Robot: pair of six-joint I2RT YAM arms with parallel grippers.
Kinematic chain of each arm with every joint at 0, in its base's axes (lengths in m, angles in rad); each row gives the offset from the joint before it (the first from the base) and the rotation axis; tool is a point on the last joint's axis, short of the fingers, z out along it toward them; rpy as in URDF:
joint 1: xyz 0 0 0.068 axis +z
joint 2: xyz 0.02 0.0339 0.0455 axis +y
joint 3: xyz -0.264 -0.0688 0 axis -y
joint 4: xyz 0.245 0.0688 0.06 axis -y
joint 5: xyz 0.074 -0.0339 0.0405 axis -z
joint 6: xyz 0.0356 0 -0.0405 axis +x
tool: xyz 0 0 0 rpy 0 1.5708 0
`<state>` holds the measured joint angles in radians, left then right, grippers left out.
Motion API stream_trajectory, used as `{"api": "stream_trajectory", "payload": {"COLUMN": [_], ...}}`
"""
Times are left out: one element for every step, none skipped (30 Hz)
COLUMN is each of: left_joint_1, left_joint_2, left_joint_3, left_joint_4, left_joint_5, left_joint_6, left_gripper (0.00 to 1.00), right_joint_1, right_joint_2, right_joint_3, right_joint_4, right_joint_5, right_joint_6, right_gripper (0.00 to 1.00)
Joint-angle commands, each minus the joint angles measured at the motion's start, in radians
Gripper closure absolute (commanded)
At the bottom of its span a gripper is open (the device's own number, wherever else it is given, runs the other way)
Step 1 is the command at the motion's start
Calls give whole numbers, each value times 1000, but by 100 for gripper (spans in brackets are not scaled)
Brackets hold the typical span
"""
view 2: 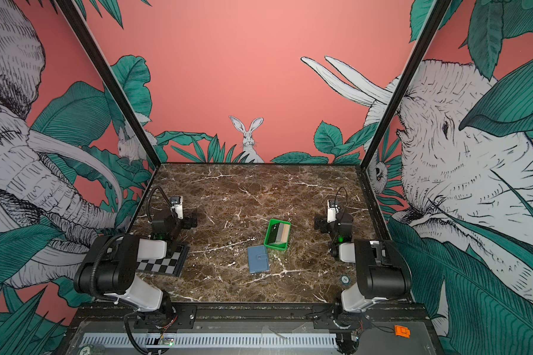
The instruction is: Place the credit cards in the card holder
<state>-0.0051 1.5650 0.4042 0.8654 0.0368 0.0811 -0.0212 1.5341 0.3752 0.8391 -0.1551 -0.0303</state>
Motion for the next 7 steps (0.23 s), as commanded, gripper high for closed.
{"api": "stream_trajectory", "payload": {"left_joint_1": [-4,-4,-4,-3,-4,-4,-3], "left_joint_2": [-14,-13,-14,-14,-13,-15,-14], "left_joint_3": [4,4,3,3,4,4,3], "left_joint_4": [10,11,10,9,10,11,9], "left_joint_5": [-3,-2,-2,-2,-2,-2,-2], "left_joint_6": [19,19,20,20,19,20,19], "left_gripper": [1,1,1,1,1,1,1], "right_joint_1": [-4,-2,-3,-3,-3,-3,-3], "right_joint_2": [-7,-6,-6,-6,-5,-5,-5], "right_joint_3": [20,22,23,25,25,23,22], "right_joint_4": [20,16,15,10,10,13,17], "right_joint_5": [-26,-27,-29,-27,-26,-27,-26], "right_joint_6": [-15,-15,-16,-15,-15,-15,-15], "right_gripper": [2,2,2,2,2,2,2]}}
